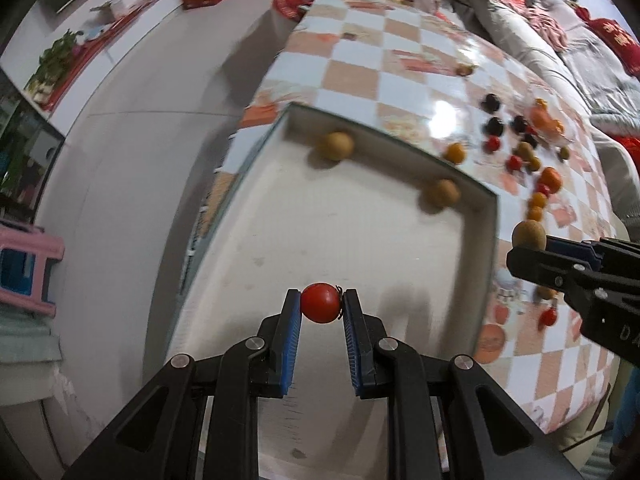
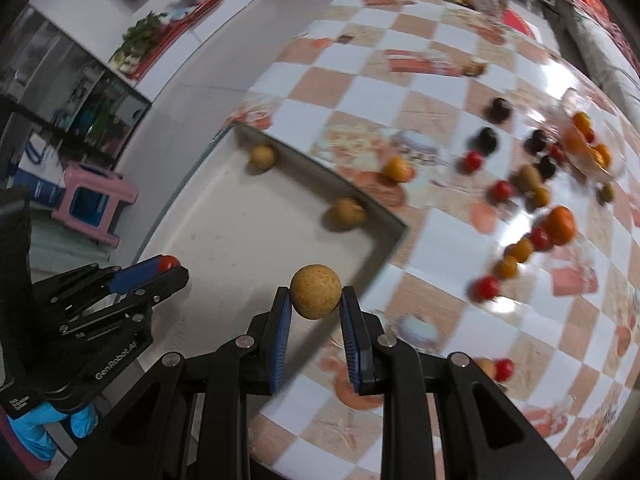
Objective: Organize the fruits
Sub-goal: 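Carry the brown fruit and red tomato over the white tray, then open both grippers to release the fruit and tomato into the tray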
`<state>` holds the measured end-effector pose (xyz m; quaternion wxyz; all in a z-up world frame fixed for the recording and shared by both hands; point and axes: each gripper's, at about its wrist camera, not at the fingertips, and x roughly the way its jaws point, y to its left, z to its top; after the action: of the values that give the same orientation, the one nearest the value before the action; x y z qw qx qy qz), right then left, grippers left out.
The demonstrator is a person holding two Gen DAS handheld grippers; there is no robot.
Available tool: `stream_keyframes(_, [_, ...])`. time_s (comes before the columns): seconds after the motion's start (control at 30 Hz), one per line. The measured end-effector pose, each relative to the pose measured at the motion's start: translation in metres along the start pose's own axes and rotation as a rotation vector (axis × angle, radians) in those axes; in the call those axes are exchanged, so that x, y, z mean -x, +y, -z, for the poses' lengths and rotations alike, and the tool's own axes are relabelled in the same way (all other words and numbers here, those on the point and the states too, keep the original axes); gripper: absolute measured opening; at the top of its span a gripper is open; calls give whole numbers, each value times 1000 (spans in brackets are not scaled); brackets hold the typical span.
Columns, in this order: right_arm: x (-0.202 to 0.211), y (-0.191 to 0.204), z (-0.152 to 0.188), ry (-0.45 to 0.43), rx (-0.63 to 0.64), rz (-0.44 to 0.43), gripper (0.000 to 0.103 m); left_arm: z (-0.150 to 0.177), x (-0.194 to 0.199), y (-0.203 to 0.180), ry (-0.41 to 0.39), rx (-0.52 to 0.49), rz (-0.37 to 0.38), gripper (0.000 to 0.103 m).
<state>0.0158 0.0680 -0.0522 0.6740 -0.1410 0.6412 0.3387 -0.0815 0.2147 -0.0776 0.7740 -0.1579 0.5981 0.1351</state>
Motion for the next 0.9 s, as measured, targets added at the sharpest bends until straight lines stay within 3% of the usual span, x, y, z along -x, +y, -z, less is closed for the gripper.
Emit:
stream_keyframes(0.3, [-45, 28, -8, 72, 43, -10, 26, 3, -26, 19, 34, 24, -35, 22])
stream_keyframes(0.67, [-83, 36, -4, 161, 88, 27, 27, 8, -49, 18, 65, 4, -88, 23])
stream_keyframes(0.7, [-83, 37, -4, 161, 92, 26, 30, 8, -49, 18, 68, 1, -94, 30])
stream_keyframes(0.73, [-83, 37, -5, 165, 92, 21, 33, 7, -50, 18, 68, -2, -103, 58])
stream_keyframes(0.77, [-83, 37, -5, 167, 89, 12, 38, 7, -49, 18, 63, 0, -133, 69])
stream_keyframes(0.8, [-82, 35, -6, 163, 83, 27, 50, 8, -48, 21, 49, 3, -157, 73])
stream_keyframes(0.9, [-74, 24, -8, 150, 43, 4, 69, 8, -47, 25, 55, 11, -143, 75])
